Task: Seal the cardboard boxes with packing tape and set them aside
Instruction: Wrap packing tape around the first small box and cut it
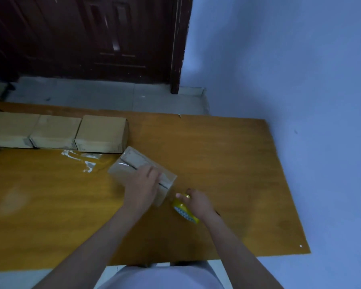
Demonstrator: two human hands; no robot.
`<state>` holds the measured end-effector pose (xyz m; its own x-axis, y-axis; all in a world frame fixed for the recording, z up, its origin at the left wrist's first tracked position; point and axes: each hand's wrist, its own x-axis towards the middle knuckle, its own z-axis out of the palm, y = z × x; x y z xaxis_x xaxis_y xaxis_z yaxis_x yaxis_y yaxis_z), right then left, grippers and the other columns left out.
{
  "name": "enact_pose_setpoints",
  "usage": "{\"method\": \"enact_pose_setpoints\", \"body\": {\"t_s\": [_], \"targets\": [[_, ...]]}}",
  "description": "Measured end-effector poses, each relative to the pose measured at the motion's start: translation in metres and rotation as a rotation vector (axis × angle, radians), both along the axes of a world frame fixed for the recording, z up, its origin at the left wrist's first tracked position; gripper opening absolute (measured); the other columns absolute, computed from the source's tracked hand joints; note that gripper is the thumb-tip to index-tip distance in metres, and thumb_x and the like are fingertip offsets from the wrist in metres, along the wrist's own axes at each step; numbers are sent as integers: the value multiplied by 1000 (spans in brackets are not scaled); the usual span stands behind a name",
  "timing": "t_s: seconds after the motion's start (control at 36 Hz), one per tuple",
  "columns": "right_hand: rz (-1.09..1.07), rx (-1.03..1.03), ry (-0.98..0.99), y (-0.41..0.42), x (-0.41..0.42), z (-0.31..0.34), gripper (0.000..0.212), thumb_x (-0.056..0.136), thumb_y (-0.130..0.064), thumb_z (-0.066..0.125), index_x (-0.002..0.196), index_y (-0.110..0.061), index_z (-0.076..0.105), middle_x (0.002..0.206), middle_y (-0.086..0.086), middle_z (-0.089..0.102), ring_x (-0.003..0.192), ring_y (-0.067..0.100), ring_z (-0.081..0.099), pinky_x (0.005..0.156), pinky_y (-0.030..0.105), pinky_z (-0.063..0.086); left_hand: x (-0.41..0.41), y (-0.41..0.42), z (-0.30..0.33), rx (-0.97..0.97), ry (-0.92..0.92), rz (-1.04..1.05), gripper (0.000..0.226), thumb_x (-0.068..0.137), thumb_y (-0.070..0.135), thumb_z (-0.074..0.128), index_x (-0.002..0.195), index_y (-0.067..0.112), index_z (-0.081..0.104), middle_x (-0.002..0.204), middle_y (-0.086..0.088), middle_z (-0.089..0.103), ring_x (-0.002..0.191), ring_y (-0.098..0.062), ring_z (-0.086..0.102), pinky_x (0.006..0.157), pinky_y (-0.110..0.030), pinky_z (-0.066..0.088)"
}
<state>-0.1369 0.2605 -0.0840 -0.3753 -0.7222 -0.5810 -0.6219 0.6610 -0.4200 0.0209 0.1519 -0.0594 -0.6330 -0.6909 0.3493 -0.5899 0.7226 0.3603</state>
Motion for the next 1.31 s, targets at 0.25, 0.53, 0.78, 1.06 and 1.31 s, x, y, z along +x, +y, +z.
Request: {"method": "enact_pose_setpoints", "body": {"t_s": [0.25,0.53,0.78,1.06,1.31], "targets": [[-364,-141,-276,14,-29,-14,48,101,-40,32,109,-3,63,114,18,62,111,33,55,92,35,39,-32,67,-1,175,-343,265,61,78,62,61,101,6,62,106,-14,57,98,-34,54,73,-44,51],[257,19,248,39,-58,-38,35,93,-32,54,119,-10,46,126,9,37,121,26,36,95,36,38,-47,79,-14,297,-377,359,100,66,82,47,124,1,49,125,-19,53,122,-36,42,102,-50,40],[73,-279,-8,28,-90,-10,29,90,-22,62,114,-9,53,104,9,65,96,28,62,69,30,39,-47,84,-10,389,-431,411,124,62,91,30,152,7,11,160,-7,10,146,-20,3,115,-33,-6],[808,-907,404,7,-97,34,21,77,-4,71,87,-21,67,74,0,49,66,19,44,46,28,34,-49,90,-6,405,-385,455,122,69,85,45,145,19,-23,152,5,-30,139,-10,-28,112,-31,-20],[896,-950,617,-19,-83,20,14,78,-12,54,73,-19,65,76,2,52,73,19,39,57,27,27,-50,91,-8,408,-377,469,125,66,84,50,146,19,-19,156,3,-21,142,-11,-22,113,-31,-17]]}}
